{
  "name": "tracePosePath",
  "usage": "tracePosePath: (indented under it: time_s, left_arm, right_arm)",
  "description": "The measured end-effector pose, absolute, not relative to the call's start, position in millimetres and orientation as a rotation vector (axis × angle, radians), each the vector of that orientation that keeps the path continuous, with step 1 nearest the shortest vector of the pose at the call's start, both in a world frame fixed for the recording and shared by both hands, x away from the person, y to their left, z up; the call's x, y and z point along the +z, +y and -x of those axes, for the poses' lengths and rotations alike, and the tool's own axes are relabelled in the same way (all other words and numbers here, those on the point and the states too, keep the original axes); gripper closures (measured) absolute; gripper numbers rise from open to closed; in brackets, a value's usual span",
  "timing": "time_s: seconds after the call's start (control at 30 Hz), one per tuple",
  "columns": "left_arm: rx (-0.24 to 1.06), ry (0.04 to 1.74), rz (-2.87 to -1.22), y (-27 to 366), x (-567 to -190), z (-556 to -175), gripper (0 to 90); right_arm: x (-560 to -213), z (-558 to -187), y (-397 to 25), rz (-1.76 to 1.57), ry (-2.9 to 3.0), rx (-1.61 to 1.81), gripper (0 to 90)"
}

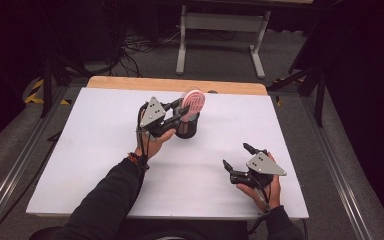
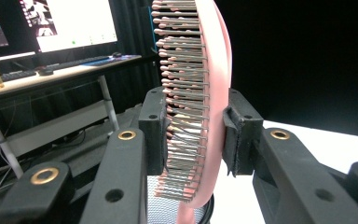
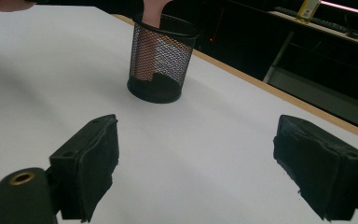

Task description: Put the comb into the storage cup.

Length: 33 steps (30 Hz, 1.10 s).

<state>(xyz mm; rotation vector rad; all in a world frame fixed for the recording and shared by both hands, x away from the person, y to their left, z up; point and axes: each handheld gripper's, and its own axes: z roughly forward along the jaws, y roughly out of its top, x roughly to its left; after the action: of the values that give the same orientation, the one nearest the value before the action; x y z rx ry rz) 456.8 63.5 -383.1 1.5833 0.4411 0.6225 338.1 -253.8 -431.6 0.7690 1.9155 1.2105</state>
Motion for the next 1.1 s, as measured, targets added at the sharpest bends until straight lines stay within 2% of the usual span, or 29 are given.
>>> tracePosePath:
  time_s: [0.63, 1.1]
  left_arm:
    - [0.619, 0.445, -1.615, 62.5, -391.1, -456.5, 64.2]
    - [0.616, 0.408, -1.636, 62.4, -390.2, -454.5, 58.3]
  right_arm:
    - [-432.5, -338.3, -252.2, -0.757, 1.924, 1.193, 14.8]
    - [-434.5, -338.3, -247.3, -0.715, 1.962, 1.161, 14.6]
